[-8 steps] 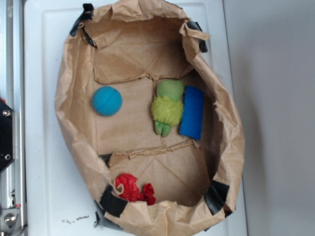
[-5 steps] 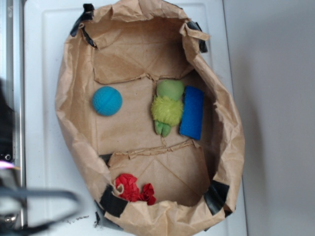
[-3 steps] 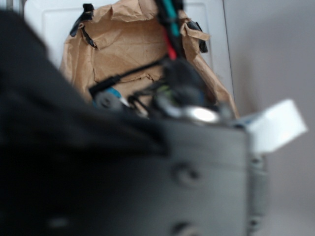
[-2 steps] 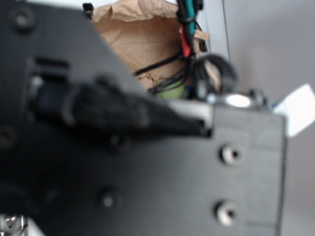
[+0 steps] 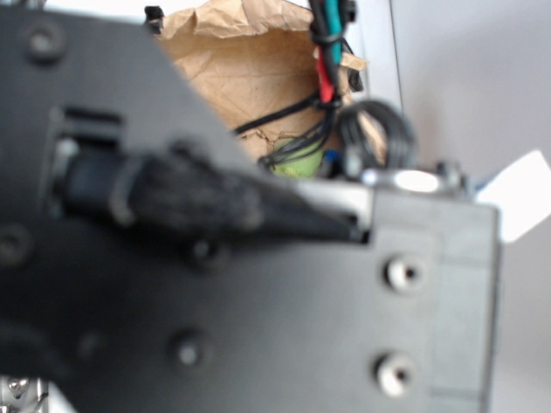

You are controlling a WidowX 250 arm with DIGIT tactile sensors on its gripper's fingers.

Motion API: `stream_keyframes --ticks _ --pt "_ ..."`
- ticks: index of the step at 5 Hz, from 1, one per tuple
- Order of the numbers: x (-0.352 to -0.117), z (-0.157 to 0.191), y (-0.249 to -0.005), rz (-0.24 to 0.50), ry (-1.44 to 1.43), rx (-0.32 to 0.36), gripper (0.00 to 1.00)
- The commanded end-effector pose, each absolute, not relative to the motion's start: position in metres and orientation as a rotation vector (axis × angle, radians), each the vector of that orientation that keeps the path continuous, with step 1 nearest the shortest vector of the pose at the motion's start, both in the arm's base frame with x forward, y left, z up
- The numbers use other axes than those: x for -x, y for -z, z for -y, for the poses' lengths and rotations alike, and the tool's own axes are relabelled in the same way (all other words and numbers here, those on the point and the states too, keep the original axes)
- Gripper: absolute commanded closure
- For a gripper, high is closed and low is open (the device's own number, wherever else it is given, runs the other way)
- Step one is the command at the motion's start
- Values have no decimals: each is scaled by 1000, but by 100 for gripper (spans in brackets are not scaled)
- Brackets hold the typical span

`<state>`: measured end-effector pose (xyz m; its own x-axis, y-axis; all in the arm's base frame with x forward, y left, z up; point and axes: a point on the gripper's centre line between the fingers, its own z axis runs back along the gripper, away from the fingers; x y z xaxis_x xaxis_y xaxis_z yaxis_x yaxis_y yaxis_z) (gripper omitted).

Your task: Grab the red paper.

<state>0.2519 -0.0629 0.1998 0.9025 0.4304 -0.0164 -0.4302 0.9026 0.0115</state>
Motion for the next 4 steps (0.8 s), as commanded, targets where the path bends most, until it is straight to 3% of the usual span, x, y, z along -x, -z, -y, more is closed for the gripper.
stream_keyframes --ticks 1,2,3,4 --pt "-296 27 -160 34 -528 28 0" --pt "-282 15 -142 72 -491 48 0" --pt "-267 -4 -134 61 -486 95 0" --pt "-262 0 -111 24 -561 59 0"
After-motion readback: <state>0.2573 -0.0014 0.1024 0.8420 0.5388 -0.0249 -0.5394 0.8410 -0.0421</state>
